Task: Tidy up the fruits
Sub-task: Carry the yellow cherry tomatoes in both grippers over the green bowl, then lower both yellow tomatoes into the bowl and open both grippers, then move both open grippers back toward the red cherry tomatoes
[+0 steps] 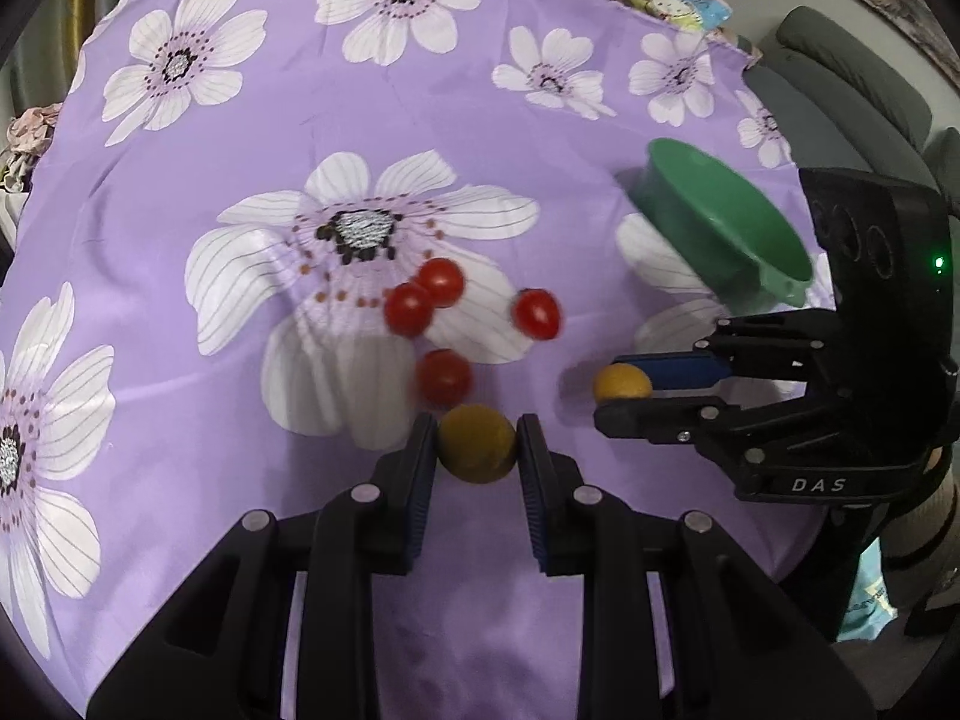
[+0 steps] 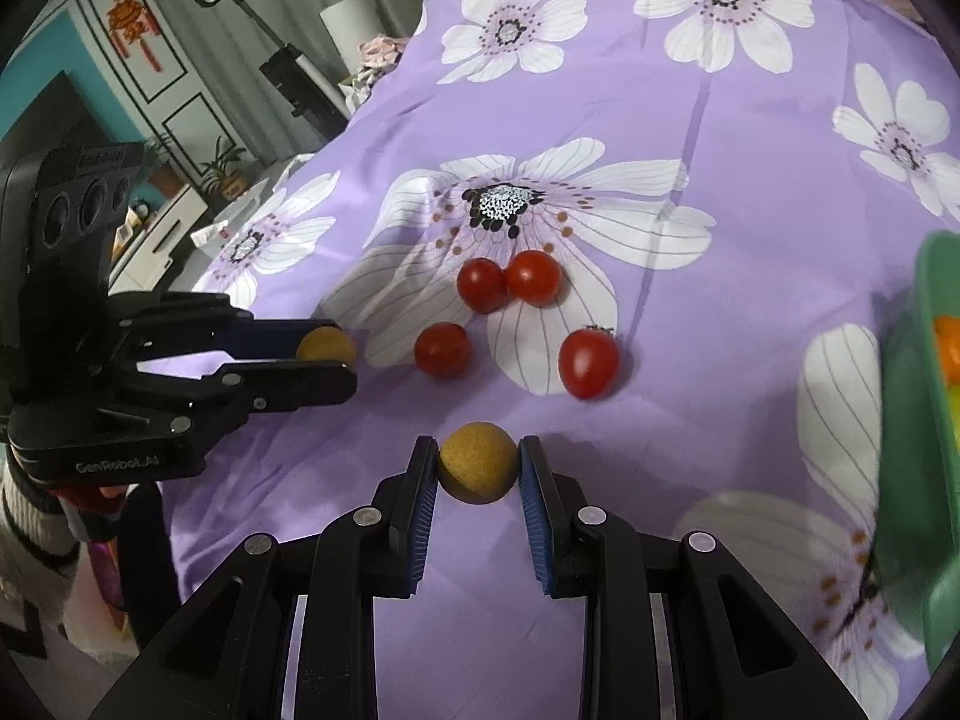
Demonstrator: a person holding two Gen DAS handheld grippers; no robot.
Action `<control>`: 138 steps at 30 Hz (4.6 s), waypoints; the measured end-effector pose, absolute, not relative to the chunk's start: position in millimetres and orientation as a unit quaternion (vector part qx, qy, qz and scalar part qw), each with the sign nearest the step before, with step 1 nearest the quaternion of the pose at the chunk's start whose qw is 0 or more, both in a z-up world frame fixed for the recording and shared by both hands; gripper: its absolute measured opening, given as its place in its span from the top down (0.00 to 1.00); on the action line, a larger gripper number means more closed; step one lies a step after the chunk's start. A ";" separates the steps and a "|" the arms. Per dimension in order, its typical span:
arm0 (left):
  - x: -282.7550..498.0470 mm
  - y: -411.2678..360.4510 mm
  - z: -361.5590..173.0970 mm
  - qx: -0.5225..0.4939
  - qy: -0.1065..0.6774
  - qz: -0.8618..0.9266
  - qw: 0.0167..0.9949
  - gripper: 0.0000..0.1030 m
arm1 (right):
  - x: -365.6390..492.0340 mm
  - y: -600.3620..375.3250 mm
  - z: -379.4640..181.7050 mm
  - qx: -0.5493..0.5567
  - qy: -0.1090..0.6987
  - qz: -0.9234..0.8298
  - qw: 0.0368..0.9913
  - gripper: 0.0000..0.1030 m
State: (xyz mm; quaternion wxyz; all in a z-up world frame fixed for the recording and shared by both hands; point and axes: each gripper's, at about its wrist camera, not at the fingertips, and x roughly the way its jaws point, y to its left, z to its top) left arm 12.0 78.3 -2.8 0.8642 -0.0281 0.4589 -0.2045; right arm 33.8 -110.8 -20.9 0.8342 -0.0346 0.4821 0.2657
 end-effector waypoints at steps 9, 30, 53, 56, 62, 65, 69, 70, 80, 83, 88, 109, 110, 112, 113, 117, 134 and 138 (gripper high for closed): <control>-9.0 56.4 12.7 -0.030 0.445 -0.225 0.866 0.74 | 7.2 -126.0 -1.8 -0.015 0.456 0.253 0.853 0.72; 0.5 4.8 39.3 -0.017 0.420 -0.263 0.868 0.74 | -14.8 -184.6 19.3 0.038 0.410 0.199 0.889 0.72; 49.4 -85.4 59.2 0.005 0.399 -0.334 0.854 0.74 | -29.0 -276.9 42.8 0.091 0.342 0.088 0.931 0.72; 57.5 -99.7 59.7 0.011 0.394 -0.345 0.852 0.74 | -32.3 -291.1 44.6 0.094 0.338 0.073 0.933 0.72; 75.3 -129.5 49.5 0.021 0.402 -0.358 0.842 0.74 | -24.5 -314.4 46.3 0.102 0.335 0.052 0.935 0.72; 81.6 -139.9 43.0 0.027 0.410 -0.361 0.837 0.74 | -19.5 -320.0 43.4 0.102 0.338 0.040 0.935 0.72; 89.0 -149.0 36.8 0.031 0.414 -0.362 0.834 0.74 | -15.0 -324.7 39.9 0.098 0.343 0.031 0.934 0.72; 90.8 -151.3 35.4 0.032 0.415 -0.362 0.834 0.74 | -13.9 -326.0 39.0 0.098 0.343 0.031 0.934 0.72; 98.9 -164.1 22.6 0.052 0.427 -0.352 0.831 0.74 | -8.0 -330.4 32.3 0.095 0.350 0.025 0.931 0.72; 98.6 -166.3 21.2 0.055 0.429 -0.351 0.831 0.74 | -7.6 -330.2 31.7 0.095 0.351 0.028 0.931 0.72; 101.2 -168.1 17.8 0.058 0.434 -0.346 0.830 0.74 | -5.2 -329.4 30.9 0.091 0.354 0.031 0.930 0.72; 104.2 -167.9 8.4 0.062 0.448 -0.328 0.829 0.75 | -1.0 -328.2 30.9 0.085 0.360 0.024 0.929 0.72; 104.1 -166.9 8.6 0.061 0.449 -0.327 0.829 0.74 | -0.8 -328.9 30.6 0.086 0.361 0.025 0.928 0.72; 103.3 -165.1 8.9 0.059 0.451 -0.325 0.829 0.68 | -1.5 -329.8 29.9 0.088 0.362 0.026 0.928 0.72; 102.6 -163.9 9.0 0.057 0.453 -0.323 0.829 0.63 | -1.5 -330.0 29.5 0.089 0.364 0.026 0.927 0.72; 97.1 -159.7 17.3 0.053 0.448 -0.316 0.835 0.56 | -1.9 -329.9 27.9 0.098 0.364 0.029 0.926 0.71; 58.8 -68.4 28.3 0.015 0.440 -0.240 0.865 0.50 | -61.8 -341.7 40.4 0.124 0.338 0.026 0.933 0.71; 45.7 -41.3 22.7 0.007 0.449 -0.214 0.868 0.50 | -60.6 -331.9 39.9 0.120 0.343 0.031 0.931 0.71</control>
